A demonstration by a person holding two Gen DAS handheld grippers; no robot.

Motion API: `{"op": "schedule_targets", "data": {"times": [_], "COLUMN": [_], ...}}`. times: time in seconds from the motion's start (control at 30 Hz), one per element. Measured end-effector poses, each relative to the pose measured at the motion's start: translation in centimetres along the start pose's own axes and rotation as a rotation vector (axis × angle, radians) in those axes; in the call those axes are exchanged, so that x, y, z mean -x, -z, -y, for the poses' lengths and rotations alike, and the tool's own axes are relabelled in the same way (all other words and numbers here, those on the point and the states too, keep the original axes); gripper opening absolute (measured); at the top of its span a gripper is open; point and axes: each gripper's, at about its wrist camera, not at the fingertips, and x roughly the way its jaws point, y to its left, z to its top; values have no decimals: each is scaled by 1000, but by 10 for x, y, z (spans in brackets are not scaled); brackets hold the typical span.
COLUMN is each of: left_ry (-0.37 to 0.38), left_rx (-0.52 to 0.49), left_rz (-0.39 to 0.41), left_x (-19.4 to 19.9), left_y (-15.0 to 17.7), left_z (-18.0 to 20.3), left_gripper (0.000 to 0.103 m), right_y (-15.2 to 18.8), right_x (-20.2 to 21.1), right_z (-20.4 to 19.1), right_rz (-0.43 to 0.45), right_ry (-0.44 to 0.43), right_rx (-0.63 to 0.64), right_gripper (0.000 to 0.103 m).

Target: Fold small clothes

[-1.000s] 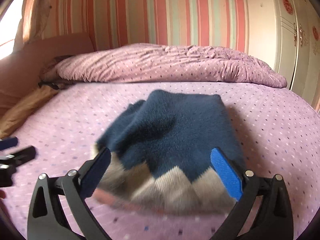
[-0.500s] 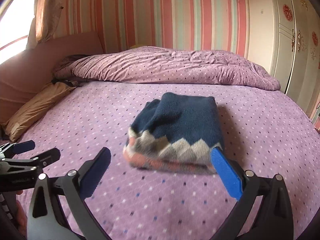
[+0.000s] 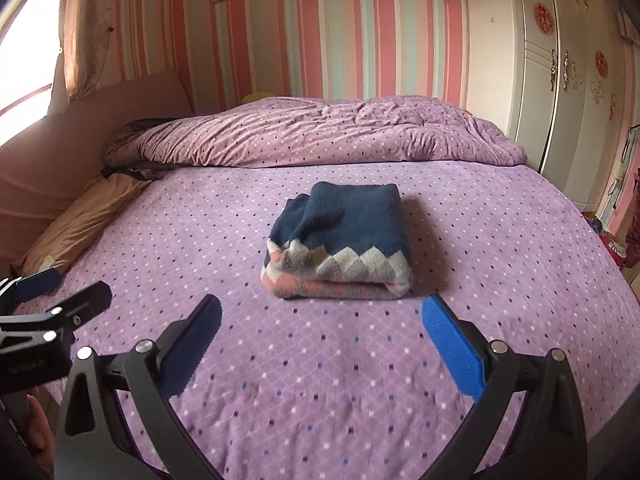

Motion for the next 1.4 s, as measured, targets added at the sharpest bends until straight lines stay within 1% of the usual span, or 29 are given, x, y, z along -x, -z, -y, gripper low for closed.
{"op": "schedule_targets", "data": {"times": [0.1,0.2,0.37,0.5,0.57,0.7,0.83,0.97,1.13,1.23,1.4], "left_ry": [-50,-76,-131,-152,-136,-57,-65,-27,-13,-23,-37], "left_rx": [-25,-13,8,-27,-27,12,11,23,16,23,13], "left_rz": [2,-1,-64,-44,-42,-49,-33,-32,-25,-24,-18], "left_x": [15,26,34,49,57,66,71,74,75,75,74], "left_y": [4,6,5,3,2,1,1,-2,-7,-10,-13], "left_z": [3,2,3,11,12,8,7,3,4,3,5], "left_gripper": [100,100,100,100,100,100,100,100,100,100,100], "right_y": [2,1,-5,-10,-11,-11,-11,-15,-19,-20,-22], "right_x": [18,36,57,73,77,82,86,89,90,86,83], "right_z": [-5,-8,-8,-8,-8,-8,-9,-10,-13,-14,-16], "right_rz": [8,22,35,48,49,46,41,44,53,53,50], "right_ry": [21,28,34,46,49,53,57,54,67,85,79], "right_rx": [21,29,30,27,22,18,15,12,18,27,29], "right_gripper": [101,101,101,101,101,101,101,101,101,101,101]}}
